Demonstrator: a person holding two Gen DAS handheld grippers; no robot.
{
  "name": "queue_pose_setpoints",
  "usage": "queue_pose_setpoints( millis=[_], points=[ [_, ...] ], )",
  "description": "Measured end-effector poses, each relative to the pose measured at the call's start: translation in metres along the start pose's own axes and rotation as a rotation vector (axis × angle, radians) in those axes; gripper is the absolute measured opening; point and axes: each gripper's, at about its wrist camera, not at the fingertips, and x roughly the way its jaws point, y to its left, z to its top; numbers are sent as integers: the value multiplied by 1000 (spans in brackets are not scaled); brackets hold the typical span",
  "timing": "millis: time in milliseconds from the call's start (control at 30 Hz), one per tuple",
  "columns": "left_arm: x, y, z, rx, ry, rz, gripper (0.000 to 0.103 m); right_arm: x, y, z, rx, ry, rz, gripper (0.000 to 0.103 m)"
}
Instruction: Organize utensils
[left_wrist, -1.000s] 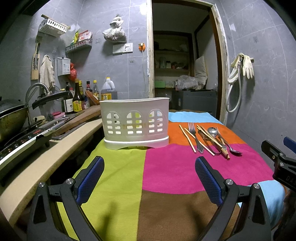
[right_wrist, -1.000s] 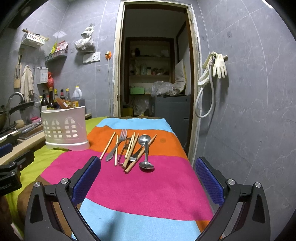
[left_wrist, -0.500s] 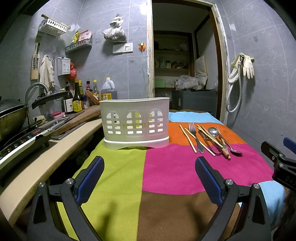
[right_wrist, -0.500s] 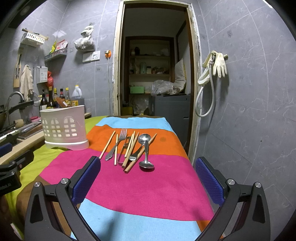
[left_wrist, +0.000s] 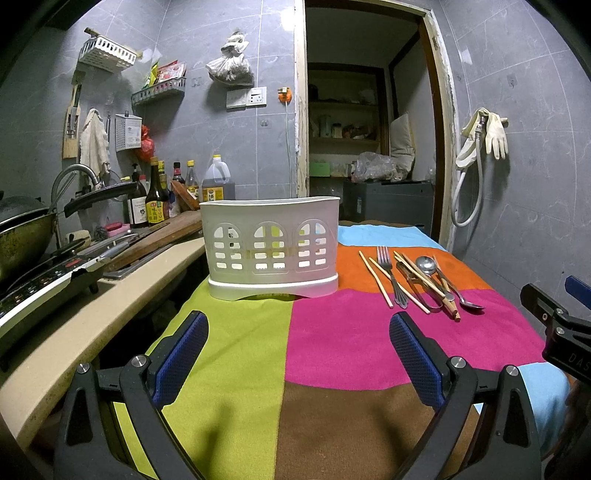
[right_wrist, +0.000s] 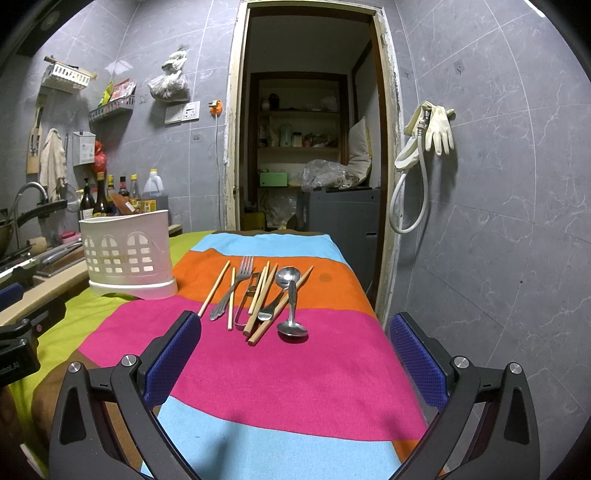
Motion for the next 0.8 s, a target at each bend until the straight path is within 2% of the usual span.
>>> queue_pose_setpoints(
  millis=[800],
  points=[
    [0, 0, 0, 1, 1, -1, 96, 4, 1, -3, 3, 2, 8, 103]
  ],
)
